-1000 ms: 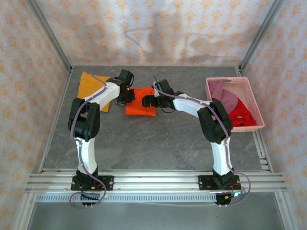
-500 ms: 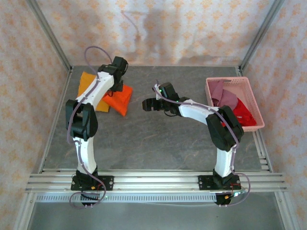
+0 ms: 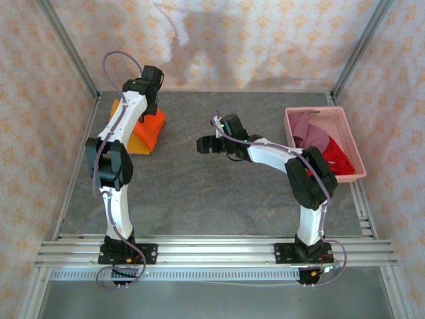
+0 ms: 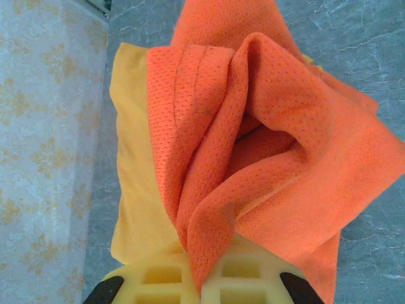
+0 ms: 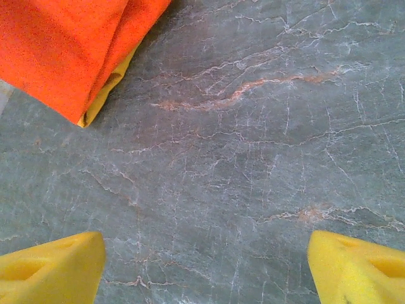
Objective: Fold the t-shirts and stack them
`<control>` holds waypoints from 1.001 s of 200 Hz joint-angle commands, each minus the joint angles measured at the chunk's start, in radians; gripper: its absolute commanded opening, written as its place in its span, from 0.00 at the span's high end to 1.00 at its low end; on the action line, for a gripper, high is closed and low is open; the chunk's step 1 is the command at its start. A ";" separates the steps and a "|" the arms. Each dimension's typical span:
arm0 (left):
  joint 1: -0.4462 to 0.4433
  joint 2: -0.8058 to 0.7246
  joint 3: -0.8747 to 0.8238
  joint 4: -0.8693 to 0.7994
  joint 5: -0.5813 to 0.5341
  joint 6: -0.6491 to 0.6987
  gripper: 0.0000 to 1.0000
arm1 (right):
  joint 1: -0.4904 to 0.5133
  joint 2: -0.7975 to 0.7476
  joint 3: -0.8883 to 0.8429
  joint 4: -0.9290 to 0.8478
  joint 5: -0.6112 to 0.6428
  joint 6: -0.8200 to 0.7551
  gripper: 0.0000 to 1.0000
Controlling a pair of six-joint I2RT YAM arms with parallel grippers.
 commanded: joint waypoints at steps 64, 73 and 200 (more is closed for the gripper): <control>0.046 -0.006 0.027 -0.034 -0.091 0.007 1.00 | 0.004 -0.011 0.000 0.026 -0.017 0.002 0.16; 0.051 -0.006 0.020 -0.035 -0.104 0.002 1.00 | 0.004 -0.009 -0.001 0.026 -0.017 0.003 0.16; 0.135 0.130 0.097 -0.135 -0.173 -0.123 1.00 | 0.004 -0.002 0.010 0.022 -0.029 0.013 0.17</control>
